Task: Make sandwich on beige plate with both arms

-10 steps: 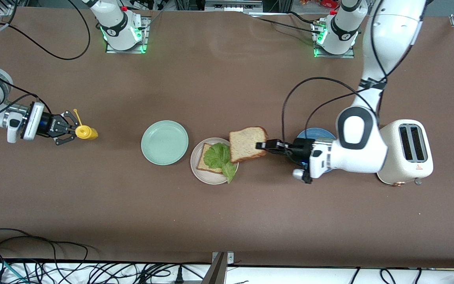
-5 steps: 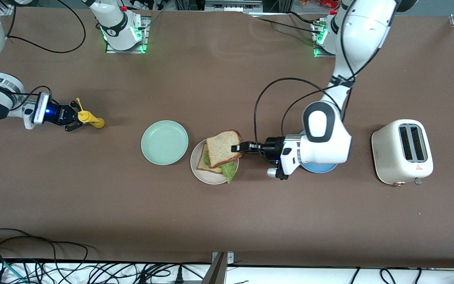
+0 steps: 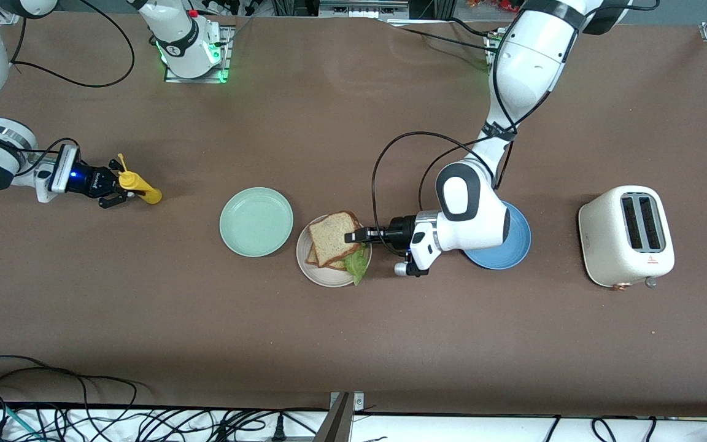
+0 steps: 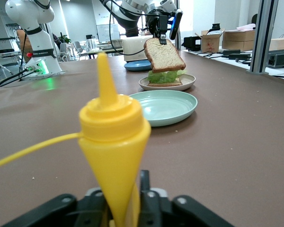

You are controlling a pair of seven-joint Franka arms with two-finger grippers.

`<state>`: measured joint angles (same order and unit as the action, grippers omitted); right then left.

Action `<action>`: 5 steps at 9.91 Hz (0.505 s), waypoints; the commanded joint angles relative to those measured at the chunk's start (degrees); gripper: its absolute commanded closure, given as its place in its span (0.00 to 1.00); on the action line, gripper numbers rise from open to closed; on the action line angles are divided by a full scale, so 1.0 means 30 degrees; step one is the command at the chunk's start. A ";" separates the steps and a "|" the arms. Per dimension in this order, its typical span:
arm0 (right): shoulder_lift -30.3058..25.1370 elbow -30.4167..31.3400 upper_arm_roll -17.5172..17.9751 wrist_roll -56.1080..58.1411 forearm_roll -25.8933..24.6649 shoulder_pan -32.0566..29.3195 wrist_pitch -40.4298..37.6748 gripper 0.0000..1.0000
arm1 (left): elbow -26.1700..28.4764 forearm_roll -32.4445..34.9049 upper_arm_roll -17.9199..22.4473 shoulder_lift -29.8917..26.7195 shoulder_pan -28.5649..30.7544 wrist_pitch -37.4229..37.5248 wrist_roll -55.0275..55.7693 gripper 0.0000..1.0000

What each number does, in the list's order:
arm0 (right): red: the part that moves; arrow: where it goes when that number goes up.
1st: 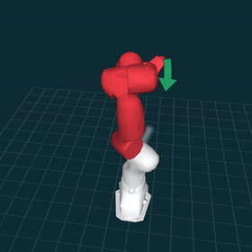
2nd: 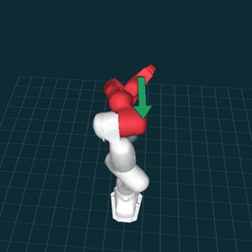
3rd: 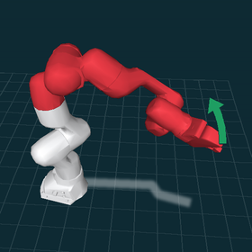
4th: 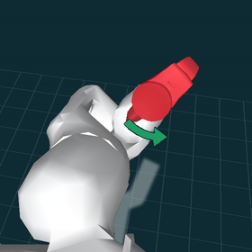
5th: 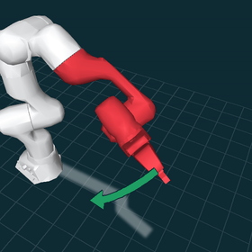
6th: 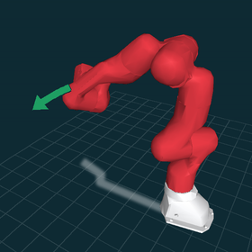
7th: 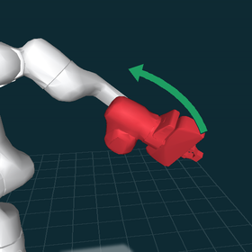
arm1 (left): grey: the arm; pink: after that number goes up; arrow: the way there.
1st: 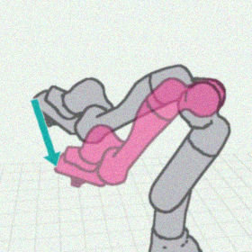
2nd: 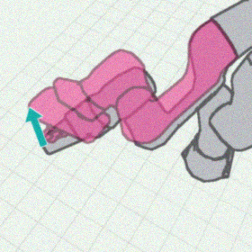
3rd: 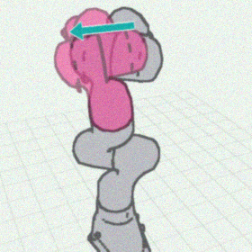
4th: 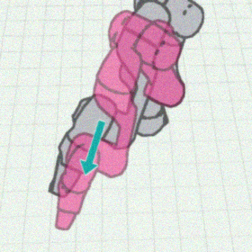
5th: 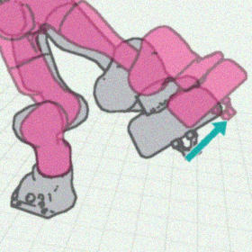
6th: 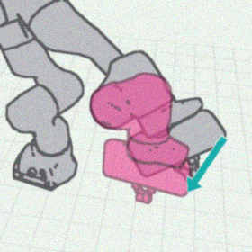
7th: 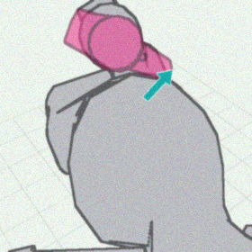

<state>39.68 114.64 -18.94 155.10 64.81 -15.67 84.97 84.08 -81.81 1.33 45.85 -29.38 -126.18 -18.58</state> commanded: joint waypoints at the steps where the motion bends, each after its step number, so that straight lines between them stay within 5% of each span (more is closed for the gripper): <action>1: 0.0395 -0.0769 -0.0132 0.0038 0.0368 -0.0109 -0.0489 0.00 | -0.0487 -0.0825 0.0230 0.0213 -0.0575 -0.0709 -0.0075 1.00; 5: 0.0482 -0.3512 -0.2851 -0.1913 -0.1936 -0.0256 -0.1746 0.00 | -0.1364 -0.0826 0.0230 0.1294 -0.0840 -0.0858 -0.0162 1.00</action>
<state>40.18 110.20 -25.55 153.64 62.37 -15.88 82.62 83.06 -82.11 1.34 47.23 -30.83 -128.07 -18.58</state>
